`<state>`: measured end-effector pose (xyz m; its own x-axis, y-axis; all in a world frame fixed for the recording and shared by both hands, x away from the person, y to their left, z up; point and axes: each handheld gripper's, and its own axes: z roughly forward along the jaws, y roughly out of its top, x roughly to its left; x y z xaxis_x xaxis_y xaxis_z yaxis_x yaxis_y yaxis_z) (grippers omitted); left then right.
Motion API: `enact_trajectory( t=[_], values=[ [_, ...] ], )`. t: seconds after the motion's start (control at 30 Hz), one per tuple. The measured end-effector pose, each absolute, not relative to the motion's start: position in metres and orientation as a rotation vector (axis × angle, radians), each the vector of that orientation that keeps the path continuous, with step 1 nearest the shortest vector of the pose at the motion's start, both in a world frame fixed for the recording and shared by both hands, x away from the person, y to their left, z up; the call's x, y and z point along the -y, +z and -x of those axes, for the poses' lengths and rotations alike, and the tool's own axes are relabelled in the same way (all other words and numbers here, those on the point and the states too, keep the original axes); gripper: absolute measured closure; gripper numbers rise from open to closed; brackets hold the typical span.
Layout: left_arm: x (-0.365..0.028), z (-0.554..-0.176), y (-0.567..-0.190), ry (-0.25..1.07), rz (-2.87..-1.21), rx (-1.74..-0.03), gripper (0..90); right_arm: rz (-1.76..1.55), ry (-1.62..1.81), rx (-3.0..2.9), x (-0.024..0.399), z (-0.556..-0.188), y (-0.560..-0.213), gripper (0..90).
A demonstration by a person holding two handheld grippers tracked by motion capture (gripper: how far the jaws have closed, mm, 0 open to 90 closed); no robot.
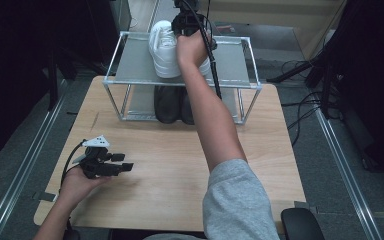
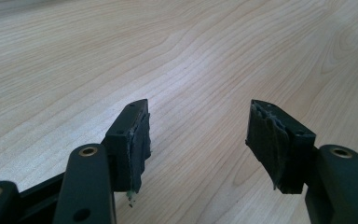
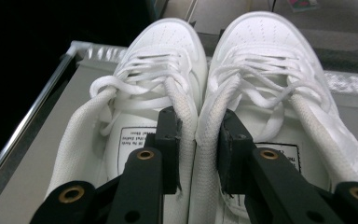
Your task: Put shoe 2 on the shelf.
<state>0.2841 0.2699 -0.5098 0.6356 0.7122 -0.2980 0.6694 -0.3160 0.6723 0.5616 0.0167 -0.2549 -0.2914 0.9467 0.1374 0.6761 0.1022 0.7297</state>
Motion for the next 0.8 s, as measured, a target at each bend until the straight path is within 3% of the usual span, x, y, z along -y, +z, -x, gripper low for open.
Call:
enact_trajectory(
  t=[0.53, 0.8],
  values=[
    [-0.267, -0.285, -0.511, 0.071, -2.077, -1.067, 39.7, -1.561, 1.087, -2.031, -0.016, -0.554, -0.272, 68.4],
    [-0.265, -0.285, -0.511, 0.072, -2.087, -1.061, 39.6, -1.539, 1.131, -2.042, -0.011, -0.553, -0.275, 59.7]
  ],
)
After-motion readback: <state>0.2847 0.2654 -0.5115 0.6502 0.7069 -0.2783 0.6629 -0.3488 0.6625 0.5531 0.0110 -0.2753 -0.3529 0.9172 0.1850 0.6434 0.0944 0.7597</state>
